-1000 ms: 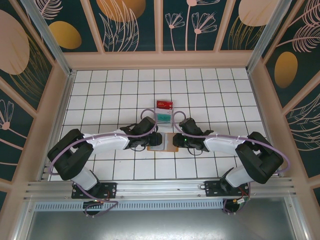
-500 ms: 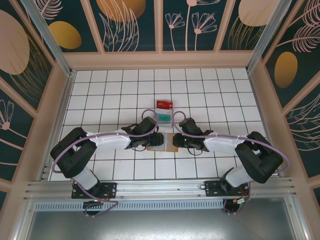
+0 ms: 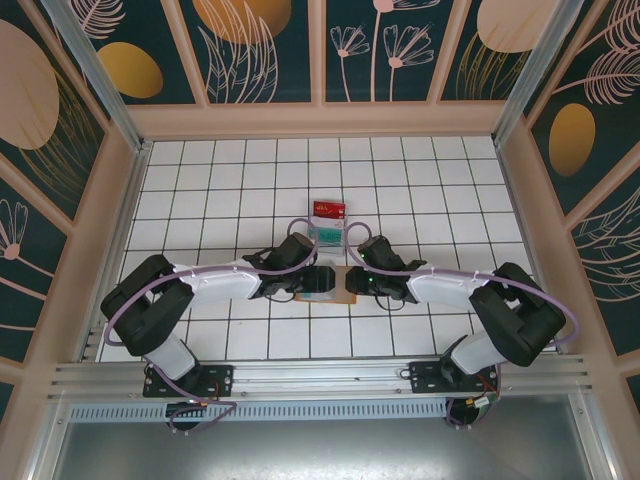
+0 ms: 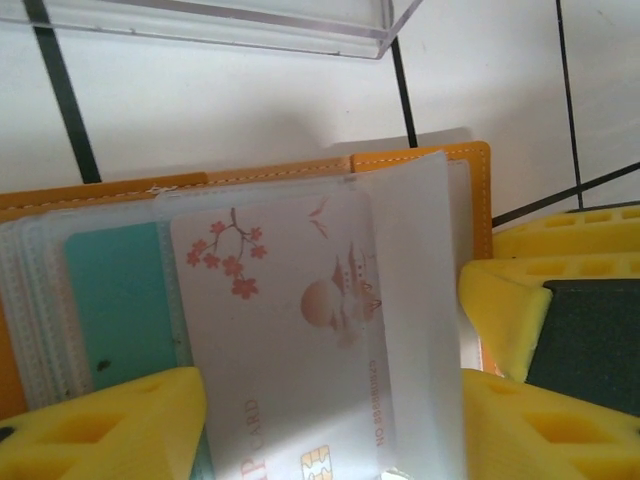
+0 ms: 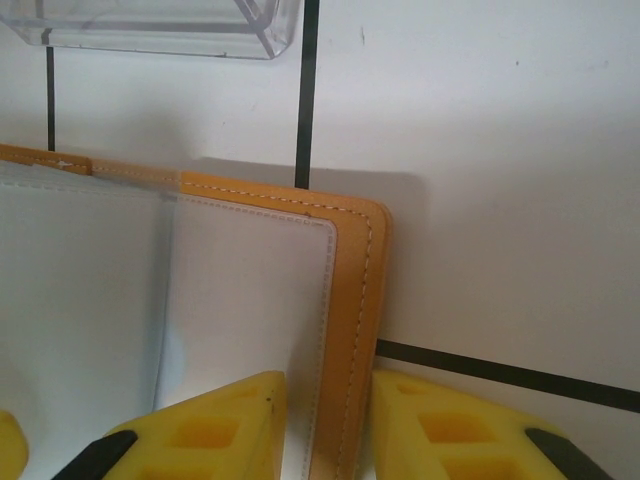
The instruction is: Take the credit cards out of the card holder
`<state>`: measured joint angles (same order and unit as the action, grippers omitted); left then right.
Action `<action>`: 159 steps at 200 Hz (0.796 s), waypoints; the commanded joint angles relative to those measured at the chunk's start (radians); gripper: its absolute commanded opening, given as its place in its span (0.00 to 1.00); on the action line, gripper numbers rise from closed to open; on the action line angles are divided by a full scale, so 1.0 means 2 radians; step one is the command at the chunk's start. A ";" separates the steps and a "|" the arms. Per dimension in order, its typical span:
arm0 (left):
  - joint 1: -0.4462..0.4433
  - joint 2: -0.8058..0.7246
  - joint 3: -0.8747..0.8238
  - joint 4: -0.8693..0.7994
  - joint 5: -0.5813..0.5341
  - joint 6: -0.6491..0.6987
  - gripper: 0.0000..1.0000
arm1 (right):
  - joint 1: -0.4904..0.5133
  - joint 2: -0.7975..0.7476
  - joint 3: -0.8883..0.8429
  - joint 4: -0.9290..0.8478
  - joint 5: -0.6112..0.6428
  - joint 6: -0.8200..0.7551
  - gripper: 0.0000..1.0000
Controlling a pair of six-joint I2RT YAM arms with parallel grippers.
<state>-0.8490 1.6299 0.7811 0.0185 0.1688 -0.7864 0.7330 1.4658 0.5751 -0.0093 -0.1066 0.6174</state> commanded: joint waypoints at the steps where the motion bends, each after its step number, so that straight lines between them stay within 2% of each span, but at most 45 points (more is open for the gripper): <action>1: 0.000 0.002 -0.006 -0.009 0.008 0.005 0.75 | 0.004 0.011 0.004 0.005 -0.004 0.006 0.32; 40: 0.000 -0.015 -0.002 -0.017 -0.001 0.010 0.95 | -0.003 -0.018 0.006 -0.015 0.024 0.006 0.39; 68: 0.000 -0.026 0.005 -0.030 -0.010 0.014 0.97 | -0.018 -0.060 0.008 -0.034 0.041 0.006 0.45; 91: 0.001 -0.038 0.007 -0.039 -0.020 0.016 0.94 | -0.028 -0.085 0.012 -0.036 0.035 0.005 0.45; 110: 0.004 -0.042 0.007 -0.055 -0.036 0.023 0.87 | -0.028 -0.088 0.021 -0.028 0.010 0.008 0.44; 139: 0.009 -0.043 0.003 -0.079 -0.061 0.040 0.68 | -0.024 -0.078 0.029 0.005 -0.042 0.030 0.38; 159: 0.012 -0.044 -0.003 -0.082 -0.068 0.045 0.49 | -0.014 -0.066 0.039 0.023 -0.063 0.036 0.37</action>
<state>-0.8364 1.5639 0.7815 -0.0940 0.0834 -0.7219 0.6846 1.3083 0.6071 -0.0315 -0.1421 0.6548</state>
